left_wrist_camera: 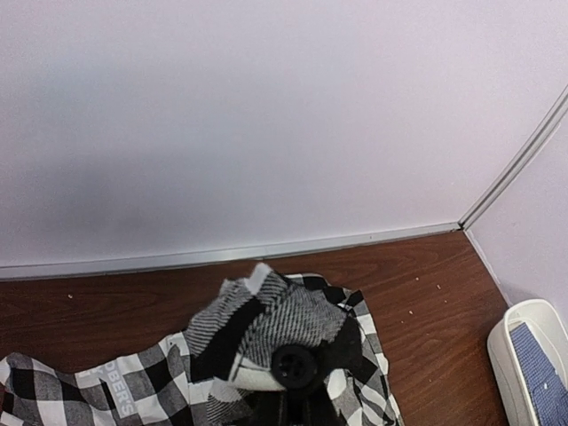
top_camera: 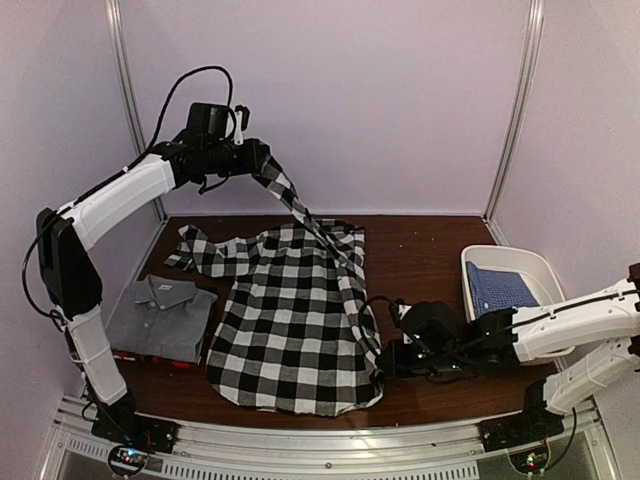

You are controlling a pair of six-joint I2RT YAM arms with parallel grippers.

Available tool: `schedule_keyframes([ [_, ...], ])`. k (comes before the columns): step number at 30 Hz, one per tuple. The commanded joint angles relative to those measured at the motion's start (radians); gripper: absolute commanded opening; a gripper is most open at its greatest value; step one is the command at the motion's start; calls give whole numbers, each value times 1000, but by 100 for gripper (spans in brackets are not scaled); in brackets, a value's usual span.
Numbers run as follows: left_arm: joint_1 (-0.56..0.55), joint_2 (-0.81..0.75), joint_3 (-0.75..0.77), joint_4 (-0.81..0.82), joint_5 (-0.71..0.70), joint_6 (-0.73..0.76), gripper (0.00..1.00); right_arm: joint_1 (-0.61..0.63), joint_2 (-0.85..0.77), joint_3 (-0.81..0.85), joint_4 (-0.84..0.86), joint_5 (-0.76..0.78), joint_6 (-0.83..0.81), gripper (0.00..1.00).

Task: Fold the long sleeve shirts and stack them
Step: Fold the flattened shirt at the center of the board.

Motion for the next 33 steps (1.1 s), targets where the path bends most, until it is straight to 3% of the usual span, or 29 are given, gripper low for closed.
schedule_keyframes([
  [1, 57, -6, 29, 107, 50, 52, 0, 14, 114, 101, 64, -58, -84, 0],
  [8, 105, -2, -27, 160, 97, 97, 0, 16, 377, 272, 213, -254, -129, 0],
  [13, 109, 25, -33, 163, 135, 112, 0, 16, 518, 378, 189, -295, -143, 0],
  [29, 109, 66, 56, 157, 244, 89, 0, 8, 591, 501, 98, -296, -179, 0],
  [31, 109, 70, 39, 156, 252, 86, 0, 9, 606, 512, 98, -310, -184, 3],
  [33, 109, 68, 9, 156, 262, 81, 0, 7, 599, 516, 97, -310, -194, 13],
])
